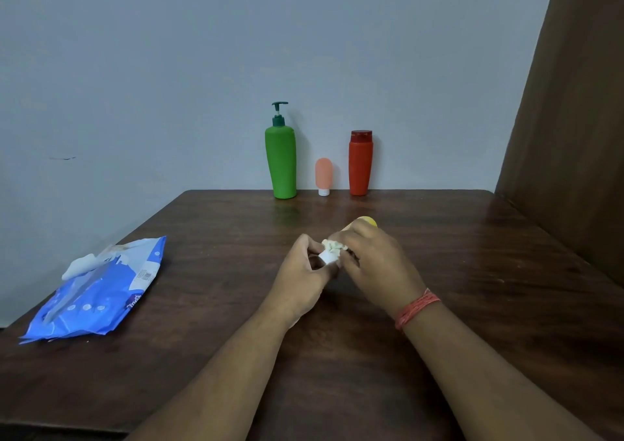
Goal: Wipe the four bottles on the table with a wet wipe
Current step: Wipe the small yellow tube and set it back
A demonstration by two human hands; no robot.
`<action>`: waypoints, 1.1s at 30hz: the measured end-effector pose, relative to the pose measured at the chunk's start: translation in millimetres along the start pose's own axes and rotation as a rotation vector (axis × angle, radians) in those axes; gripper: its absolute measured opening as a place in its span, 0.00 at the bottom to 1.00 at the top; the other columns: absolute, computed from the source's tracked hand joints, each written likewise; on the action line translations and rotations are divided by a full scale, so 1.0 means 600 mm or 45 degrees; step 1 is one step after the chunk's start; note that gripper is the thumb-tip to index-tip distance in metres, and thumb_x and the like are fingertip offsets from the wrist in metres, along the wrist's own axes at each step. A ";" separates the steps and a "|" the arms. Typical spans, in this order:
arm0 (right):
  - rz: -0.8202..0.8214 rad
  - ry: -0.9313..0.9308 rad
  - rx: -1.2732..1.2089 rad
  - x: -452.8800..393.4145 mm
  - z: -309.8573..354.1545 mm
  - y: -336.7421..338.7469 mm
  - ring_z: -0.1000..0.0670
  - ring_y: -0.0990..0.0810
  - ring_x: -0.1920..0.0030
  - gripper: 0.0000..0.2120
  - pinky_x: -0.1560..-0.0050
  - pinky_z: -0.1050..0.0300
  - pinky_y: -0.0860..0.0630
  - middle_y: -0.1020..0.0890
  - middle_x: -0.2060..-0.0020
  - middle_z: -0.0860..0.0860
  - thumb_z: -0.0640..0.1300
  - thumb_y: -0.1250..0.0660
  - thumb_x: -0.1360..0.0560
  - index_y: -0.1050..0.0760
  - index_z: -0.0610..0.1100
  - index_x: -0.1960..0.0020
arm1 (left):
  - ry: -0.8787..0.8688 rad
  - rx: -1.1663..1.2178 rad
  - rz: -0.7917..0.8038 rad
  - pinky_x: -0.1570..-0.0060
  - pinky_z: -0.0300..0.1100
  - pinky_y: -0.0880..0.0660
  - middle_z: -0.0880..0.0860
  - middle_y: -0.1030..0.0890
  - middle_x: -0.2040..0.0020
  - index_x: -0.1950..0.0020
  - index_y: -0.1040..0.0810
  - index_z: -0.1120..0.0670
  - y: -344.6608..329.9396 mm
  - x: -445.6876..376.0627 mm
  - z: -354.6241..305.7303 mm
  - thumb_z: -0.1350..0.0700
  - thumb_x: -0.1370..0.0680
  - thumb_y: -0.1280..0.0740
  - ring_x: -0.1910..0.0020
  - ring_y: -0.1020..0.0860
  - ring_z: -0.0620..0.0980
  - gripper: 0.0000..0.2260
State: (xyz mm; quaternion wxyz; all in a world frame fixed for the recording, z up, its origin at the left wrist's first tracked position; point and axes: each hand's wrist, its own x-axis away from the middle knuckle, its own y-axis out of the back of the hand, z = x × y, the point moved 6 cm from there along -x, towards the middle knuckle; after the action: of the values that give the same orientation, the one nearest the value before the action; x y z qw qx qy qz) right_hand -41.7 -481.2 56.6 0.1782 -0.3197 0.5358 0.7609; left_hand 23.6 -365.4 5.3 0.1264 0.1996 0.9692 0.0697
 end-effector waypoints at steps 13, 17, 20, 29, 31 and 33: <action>-0.168 0.020 -0.067 0.002 -0.015 0.000 0.52 0.24 0.52 0.11 0.54 0.56 0.24 0.22 0.53 0.50 0.34 0.32 0.26 0.20 0.44 0.46 | 0.097 0.759 0.017 0.55 0.45 0.17 0.56 0.16 0.57 0.51 0.30 0.59 0.010 0.002 -0.007 0.67 0.22 0.32 0.55 0.15 0.53 0.08; -0.467 -0.287 -0.162 0.009 -0.063 0.033 0.53 0.23 0.53 0.09 0.55 0.64 0.30 0.21 0.52 0.51 0.34 0.32 0.25 0.20 0.43 0.47 | 0.097 0.504 0.088 0.55 0.47 0.18 0.61 0.17 0.49 0.51 0.31 0.59 -0.004 0.008 -0.005 0.67 0.22 0.30 0.51 0.15 0.55 0.10; -0.349 -0.203 -0.228 0.013 -0.054 0.023 0.59 0.27 0.56 0.08 0.56 0.74 0.34 0.21 0.53 0.52 0.34 0.30 0.26 0.21 0.42 0.48 | 0.091 0.494 0.043 0.53 0.47 0.18 0.60 0.17 0.52 0.52 0.31 0.59 -0.002 0.005 -0.003 0.67 0.22 0.30 0.51 0.17 0.54 0.10; -0.448 -0.267 -0.188 0.008 -0.062 0.026 0.56 0.26 0.57 0.07 0.57 0.73 0.32 0.20 0.55 0.50 0.33 0.30 0.27 0.21 0.42 0.51 | 0.039 0.167 0.034 0.41 0.62 0.24 0.60 0.15 0.51 0.56 0.29 0.54 0.001 0.002 0.002 0.52 0.31 0.22 0.54 0.15 0.59 0.17; -0.476 -0.326 -0.171 0.014 -0.071 0.035 0.57 0.27 0.57 0.07 0.58 0.72 0.33 0.20 0.55 0.51 0.34 0.30 0.27 0.21 0.43 0.50 | 0.028 0.132 0.060 0.43 0.60 0.22 0.60 0.15 0.50 0.55 0.29 0.56 -0.005 0.000 0.006 0.56 0.28 0.22 0.53 0.15 0.59 0.15; -0.362 -0.207 -0.203 0.013 -0.059 0.024 0.59 0.27 0.58 0.07 0.58 0.73 0.33 0.21 0.56 0.53 0.34 0.30 0.27 0.21 0.42 0.51 | 0.025 0.171 0.005 0.45 0.55 0.21 0.61 0.15 0.50 0.55 0.28 0.57 0.000 -0.003 0.010 0.60 0.26 0.23 0.55 0.15 0.57 0.13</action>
State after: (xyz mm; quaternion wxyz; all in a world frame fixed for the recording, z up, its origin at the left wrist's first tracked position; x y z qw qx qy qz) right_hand -46.0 -519.9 53.5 0.3007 -0.3427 0.4071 0.7915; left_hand 27.0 -365.6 -0.3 0.1031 0.2087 0.9725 0.0066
